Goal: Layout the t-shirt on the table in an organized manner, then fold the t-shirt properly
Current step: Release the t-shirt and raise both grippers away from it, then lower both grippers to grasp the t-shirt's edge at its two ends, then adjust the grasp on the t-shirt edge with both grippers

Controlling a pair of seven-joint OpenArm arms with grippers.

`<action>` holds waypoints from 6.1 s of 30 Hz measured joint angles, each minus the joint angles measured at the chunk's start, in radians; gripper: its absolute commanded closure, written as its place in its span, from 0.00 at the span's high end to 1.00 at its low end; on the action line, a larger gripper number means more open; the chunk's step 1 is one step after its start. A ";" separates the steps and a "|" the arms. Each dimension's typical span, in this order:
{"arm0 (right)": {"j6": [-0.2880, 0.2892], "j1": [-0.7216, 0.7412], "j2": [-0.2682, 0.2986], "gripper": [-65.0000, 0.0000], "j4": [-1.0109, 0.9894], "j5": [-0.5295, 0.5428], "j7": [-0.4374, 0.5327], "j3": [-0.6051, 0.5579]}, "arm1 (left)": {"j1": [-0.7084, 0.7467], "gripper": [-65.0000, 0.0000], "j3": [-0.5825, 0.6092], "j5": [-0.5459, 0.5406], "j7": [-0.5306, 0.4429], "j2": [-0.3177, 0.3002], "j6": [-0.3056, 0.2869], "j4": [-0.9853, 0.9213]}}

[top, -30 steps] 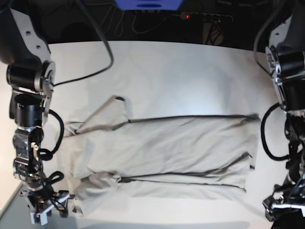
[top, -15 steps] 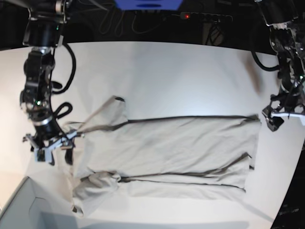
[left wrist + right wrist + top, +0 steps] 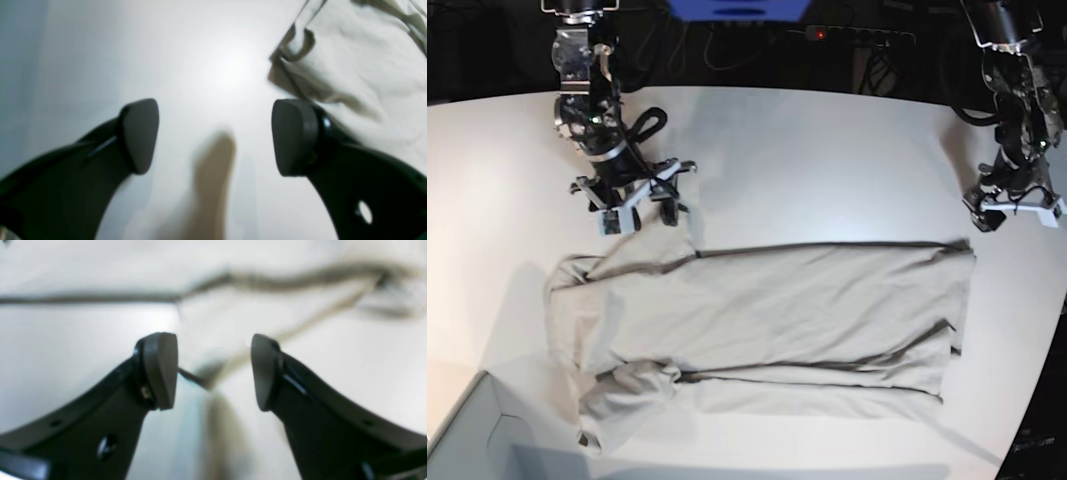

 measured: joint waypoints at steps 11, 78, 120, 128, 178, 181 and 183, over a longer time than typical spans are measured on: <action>0.001 0.092 0.003 0.50 -0.161 0.011 0.038 0.047 | 0.003 0.79 -0.001 0.000 -0.002 -0.001 0.000 0.002; 0.001 -0.103 0.047 0.00 0.579 0.000 -0.005 0.099 | 0.207 0.00 -0.040 0.012 0.057 0.186 0.012 0.583; 0.003 0.034 0.077 0.00 0.357 -0.004 0.001 0.099 | 0.032 0.53 -0.060 -0.114 0.236 0.090 0.005 0.266; 0.004 0.018 0.075 0.00 0.357 -0.001 0.005 0.093 | -0.178 0.40 0.085 -0.182 0.224 0.092 -0.007 0.183; 0.003 -0.007 0.083 0.00 0.357 -0.001 0.003 0.097 | -0.387 0.37 0.086 -0.127 -0.089 0.112 0.008 -0.409; 0.003 -0.008 0.083 0.00 0.357 -0.001 0.002 0.098 | -0.380 0.37 0.086 -0.134 -0.103 0.113 -0.004 -0.417; 0.003 -0.008 0.083 0.00 0.357 -0.001 0.003 0.098 | -0.381 0.37 0.086 -0.134 -0.103 0.113 -0.003 -0.417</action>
